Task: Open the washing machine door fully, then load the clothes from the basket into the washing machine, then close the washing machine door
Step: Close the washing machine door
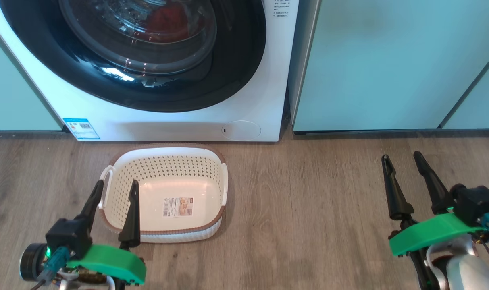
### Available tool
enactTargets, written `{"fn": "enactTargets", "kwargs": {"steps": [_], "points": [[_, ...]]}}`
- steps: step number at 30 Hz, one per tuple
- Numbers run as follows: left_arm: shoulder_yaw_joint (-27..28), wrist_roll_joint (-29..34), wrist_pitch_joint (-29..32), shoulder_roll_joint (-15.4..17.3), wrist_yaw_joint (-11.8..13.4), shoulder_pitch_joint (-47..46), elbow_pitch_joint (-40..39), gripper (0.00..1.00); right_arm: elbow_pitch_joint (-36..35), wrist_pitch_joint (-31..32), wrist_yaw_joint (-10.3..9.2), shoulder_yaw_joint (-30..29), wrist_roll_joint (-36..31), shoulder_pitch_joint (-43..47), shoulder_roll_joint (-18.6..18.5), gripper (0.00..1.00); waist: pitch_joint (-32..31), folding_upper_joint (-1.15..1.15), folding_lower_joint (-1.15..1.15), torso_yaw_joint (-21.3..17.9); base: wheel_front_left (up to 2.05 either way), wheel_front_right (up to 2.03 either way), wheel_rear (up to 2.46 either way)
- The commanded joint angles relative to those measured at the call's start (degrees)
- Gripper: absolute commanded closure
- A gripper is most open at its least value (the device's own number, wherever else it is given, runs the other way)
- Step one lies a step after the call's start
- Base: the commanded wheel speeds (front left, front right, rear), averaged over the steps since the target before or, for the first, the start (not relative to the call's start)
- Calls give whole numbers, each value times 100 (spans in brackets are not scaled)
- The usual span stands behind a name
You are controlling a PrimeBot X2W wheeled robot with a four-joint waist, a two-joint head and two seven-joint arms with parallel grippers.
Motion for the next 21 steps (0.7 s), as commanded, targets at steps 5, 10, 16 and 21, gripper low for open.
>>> {"fn": "enactTargets", "kwargs": {"steps": [5,10,16,21], "points": [[247,19,33,136,68,-174,-239,0,-221,14,-2,144,66,-119,-2,0,15,0,0,-10,0,0,0],[254,1,55,160,89,-176,-248,0,-192,-25,-2,153,90,-133,-2,0,14,0,0,-11,0,0,0],[247,-9,61,190,100,-188,-271,0,-165,-53,-2,171,94,-151,-2,0,40,0,0,-7,0,0,0],[240,-28,68,199,115,-204,-282,0,-137,-77,-2,188,108,-194,-2,0,58,0,0,-10,0,0,0]]}}
